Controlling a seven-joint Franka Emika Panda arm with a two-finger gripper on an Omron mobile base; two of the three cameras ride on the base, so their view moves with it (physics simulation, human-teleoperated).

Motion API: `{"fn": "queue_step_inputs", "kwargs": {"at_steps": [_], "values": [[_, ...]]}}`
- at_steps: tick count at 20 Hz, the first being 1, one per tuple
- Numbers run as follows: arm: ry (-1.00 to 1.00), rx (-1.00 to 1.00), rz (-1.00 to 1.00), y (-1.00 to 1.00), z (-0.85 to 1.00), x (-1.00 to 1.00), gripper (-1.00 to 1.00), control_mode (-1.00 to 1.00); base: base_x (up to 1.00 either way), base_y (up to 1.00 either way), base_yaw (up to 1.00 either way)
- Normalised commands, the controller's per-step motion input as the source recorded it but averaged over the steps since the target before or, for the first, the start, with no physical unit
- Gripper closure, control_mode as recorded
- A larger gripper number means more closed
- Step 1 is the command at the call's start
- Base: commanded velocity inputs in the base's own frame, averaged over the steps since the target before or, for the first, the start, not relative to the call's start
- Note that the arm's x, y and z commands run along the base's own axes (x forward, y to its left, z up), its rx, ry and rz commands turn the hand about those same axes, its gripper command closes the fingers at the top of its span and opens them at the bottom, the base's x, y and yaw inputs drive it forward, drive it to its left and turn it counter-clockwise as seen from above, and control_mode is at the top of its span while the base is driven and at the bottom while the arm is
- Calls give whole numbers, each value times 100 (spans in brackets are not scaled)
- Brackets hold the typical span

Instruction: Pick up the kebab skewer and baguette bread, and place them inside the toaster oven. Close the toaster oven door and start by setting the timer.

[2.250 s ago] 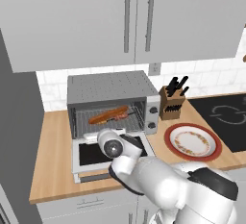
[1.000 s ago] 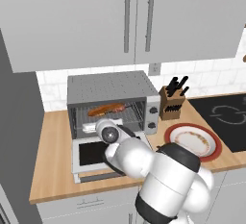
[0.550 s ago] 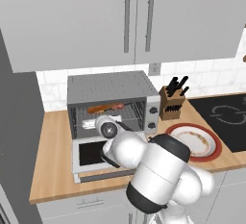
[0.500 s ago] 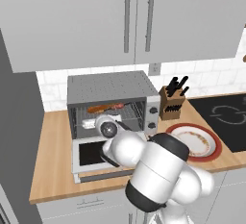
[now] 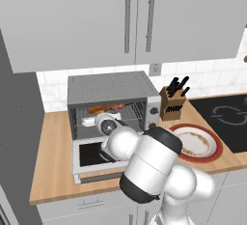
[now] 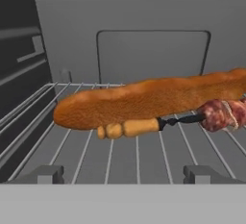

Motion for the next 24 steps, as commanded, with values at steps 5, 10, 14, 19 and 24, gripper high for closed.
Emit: {"fn": "queue_step_inputs", "kwargs": {"at_steps": [5, 10, 14, 19, 24], "values": [[0, 0, 0, 0, 0, -66, -100, -100, 0, 0, 0], [0, 0, 0, 0, 8, -68, -100, -100, 0, 0, 0], [10, 0, -2, 11, 25, -87, -100, -100, 0, 0, 0], [33, 0, -8, 32, 40, -74, -100, -100, 0, 0, 0], [39, 0, -8, 25, 41, -63, -100, -100, 0, 0, 0]]}}
